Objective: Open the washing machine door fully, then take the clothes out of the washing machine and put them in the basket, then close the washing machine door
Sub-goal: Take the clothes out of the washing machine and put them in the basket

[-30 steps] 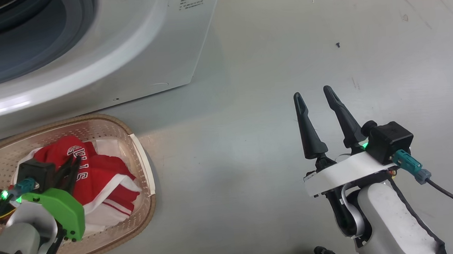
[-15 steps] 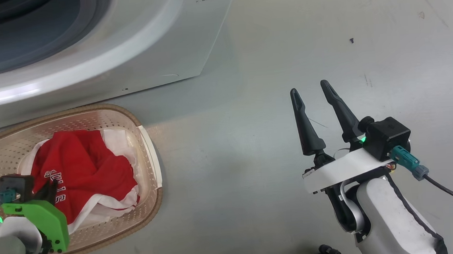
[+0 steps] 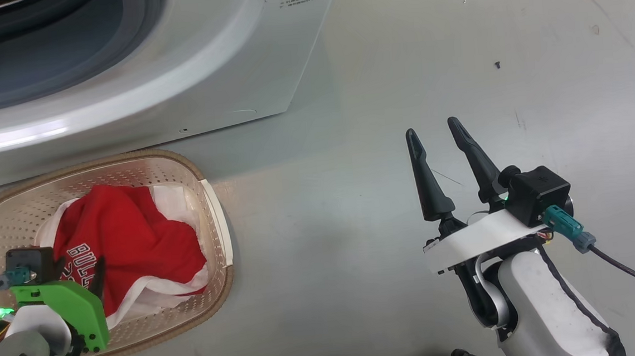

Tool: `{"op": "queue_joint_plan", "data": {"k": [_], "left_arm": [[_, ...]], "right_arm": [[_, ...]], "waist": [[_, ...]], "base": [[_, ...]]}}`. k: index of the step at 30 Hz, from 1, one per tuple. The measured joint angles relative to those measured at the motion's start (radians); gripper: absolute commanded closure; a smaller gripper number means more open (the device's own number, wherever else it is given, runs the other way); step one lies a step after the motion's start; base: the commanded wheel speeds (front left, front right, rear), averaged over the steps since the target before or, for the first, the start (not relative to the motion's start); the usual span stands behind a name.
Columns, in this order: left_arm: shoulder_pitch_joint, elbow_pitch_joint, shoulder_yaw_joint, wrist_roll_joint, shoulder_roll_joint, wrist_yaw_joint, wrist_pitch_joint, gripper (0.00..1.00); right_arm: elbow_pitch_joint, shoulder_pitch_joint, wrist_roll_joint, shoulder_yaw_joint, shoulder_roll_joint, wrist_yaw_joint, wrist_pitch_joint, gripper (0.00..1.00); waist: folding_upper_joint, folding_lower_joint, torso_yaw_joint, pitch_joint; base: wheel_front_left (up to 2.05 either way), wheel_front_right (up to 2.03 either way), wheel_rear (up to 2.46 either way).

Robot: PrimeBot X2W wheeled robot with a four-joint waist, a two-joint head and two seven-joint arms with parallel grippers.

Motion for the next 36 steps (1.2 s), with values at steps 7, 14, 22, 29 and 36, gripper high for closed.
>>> {"op": "queue_joint_plan", "data": {"k": [7, 14, 22, 29, 36], "left_arm": [[-0.005, 0.040, -0.001, -0.007, -0.030, -0.006, -0.037, 0.00], [-0.010, 0.071, -0.003, -0.009, -0.051, -0.013, -0.074, 0.00], [-0.019, 0.078, -0.003, -0.024, -0.087, -0.022, -0.126, 0.00], [-0.026, 0.058, -0.003, -0.026, -0.115, -0.022, -0.161, 0.00], [-0.035, 0.014, -0.022, -0.024, -0.132, -0.023, -0.170, 0.00]], "right_arm": [[0.015, 0.000, -0.004, 0.002, 0.000, 0.000, 0.000, 0.00], [0.028, 0.001, -0.007, -0.001, 0.000, 0.001, 0.000, 0.00], [0.035, 0.001, -0.007, -0.028, -0.001, 0.002, 0.000, 0.00], [0.047, 0.007, -0.007, -0.053, -0.001, 0.010, 0.000, 0.00], [0.051, 0.013, -0.012, -0.095, -0.001, 0.021, 0.000, 0.00]], "waist": [[0.0000, 0.0000, 0.011, -0.035], [0.0000, 0.0000, 0.023, -0.071], [0.0000, 0.0000, 0.050, -0.121], [0.0000, 0.0000, 0.094, -0.167], [0.0000, 0.0000, 0.151, -0.217]], "base": [[0.00, 0.00, 0.00], [0.00, 0.00, 0.00], [0.00, 0.00, 0.00], [0.00, 0.00, 0.00], [0.00, 0.00, 0.00]]}}
